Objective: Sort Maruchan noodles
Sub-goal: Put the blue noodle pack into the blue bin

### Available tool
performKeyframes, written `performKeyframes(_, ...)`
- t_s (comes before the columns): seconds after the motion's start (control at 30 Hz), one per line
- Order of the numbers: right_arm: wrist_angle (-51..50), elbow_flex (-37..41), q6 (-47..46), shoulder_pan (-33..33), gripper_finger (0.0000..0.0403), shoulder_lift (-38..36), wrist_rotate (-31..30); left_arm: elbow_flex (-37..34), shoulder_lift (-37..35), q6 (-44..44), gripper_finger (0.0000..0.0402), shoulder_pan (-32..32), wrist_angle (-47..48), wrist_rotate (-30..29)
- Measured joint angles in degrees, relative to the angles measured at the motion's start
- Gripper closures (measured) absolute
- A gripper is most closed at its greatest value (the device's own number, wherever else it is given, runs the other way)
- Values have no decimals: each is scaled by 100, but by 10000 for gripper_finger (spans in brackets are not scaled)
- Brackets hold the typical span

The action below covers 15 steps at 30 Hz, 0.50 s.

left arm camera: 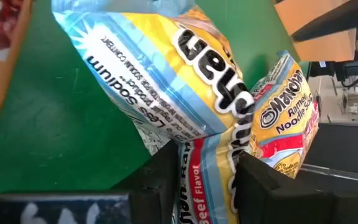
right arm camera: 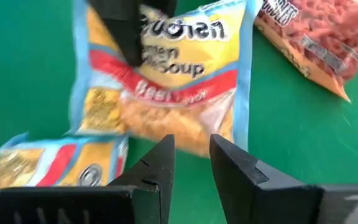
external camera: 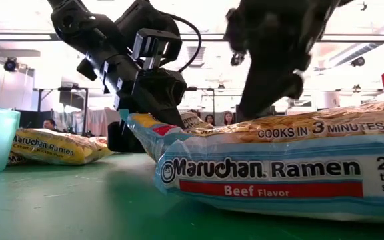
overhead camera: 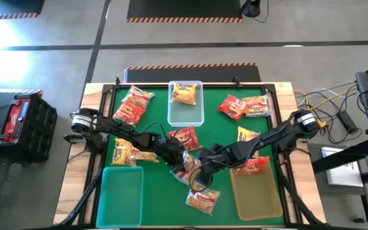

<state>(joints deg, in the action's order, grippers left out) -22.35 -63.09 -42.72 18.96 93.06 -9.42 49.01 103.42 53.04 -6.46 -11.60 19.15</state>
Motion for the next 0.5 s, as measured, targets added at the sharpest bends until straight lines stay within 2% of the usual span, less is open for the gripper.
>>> performKeyframes(0.5, -298, 662, -690, 214, 312, -576, -324, -9, -901, -940, 322, -107, 676, 451)
